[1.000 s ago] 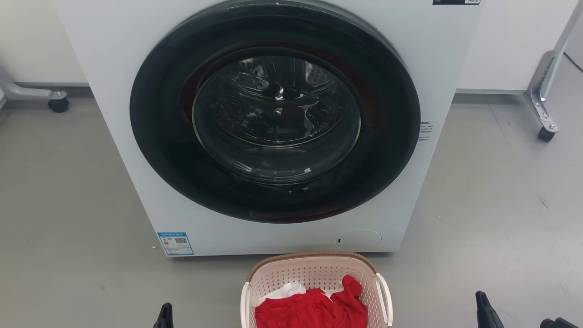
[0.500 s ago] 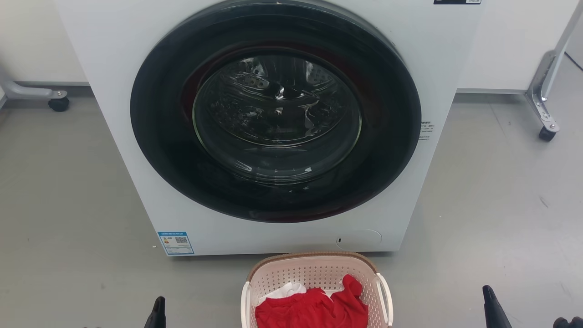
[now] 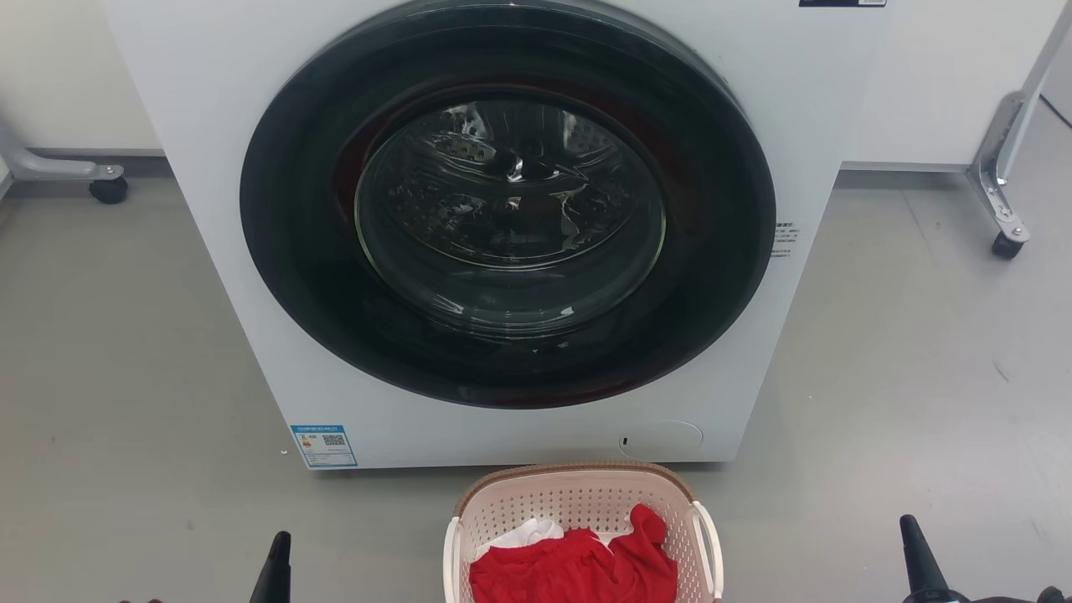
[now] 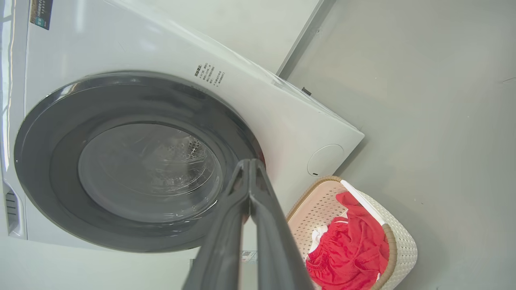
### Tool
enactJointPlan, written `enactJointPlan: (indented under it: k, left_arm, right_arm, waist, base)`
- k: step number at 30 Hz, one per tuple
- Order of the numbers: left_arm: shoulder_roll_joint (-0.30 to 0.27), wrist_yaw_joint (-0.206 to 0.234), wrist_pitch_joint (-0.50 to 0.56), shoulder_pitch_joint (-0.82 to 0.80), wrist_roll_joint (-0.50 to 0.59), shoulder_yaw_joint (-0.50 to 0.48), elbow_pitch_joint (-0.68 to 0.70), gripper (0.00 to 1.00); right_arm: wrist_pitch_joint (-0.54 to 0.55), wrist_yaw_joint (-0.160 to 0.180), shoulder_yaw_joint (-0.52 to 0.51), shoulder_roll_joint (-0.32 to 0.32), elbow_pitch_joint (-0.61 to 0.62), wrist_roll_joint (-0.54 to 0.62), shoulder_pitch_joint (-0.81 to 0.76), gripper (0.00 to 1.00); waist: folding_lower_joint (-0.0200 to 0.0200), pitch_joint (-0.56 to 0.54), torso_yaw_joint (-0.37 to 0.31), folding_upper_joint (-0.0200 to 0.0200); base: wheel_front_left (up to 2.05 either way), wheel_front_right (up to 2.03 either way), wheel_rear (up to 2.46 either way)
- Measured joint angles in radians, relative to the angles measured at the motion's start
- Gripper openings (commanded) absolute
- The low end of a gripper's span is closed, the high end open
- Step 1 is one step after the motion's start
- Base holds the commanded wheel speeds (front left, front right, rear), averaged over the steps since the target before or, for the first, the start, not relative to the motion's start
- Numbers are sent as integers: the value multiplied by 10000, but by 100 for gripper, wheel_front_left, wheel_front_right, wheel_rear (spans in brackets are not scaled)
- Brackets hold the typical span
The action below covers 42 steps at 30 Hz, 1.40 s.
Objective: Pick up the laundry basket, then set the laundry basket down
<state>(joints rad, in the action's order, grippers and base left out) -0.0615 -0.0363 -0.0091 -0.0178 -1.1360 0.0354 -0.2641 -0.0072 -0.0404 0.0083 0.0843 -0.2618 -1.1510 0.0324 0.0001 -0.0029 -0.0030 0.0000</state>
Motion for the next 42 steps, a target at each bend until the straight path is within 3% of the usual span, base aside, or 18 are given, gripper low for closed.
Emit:
enactJointPlan:
  k: [34,42]
  left_arm:
    - [173,-800,1195,-570,-4466,-1246,-132,0]
    - [184,-869,1220,-612,-4637,-1269,-136,0]
  right_arm:
    - [1185,-748,-1386,-399,-176,-4391,487,0]
    - [1204,-757,-1413,-412,-186,-4449,557,0]
  waist:
    - [0,35,30,1]
    - [-1,36,30,0]
  base:
    - [0,0,0]
    - [0,0,0]
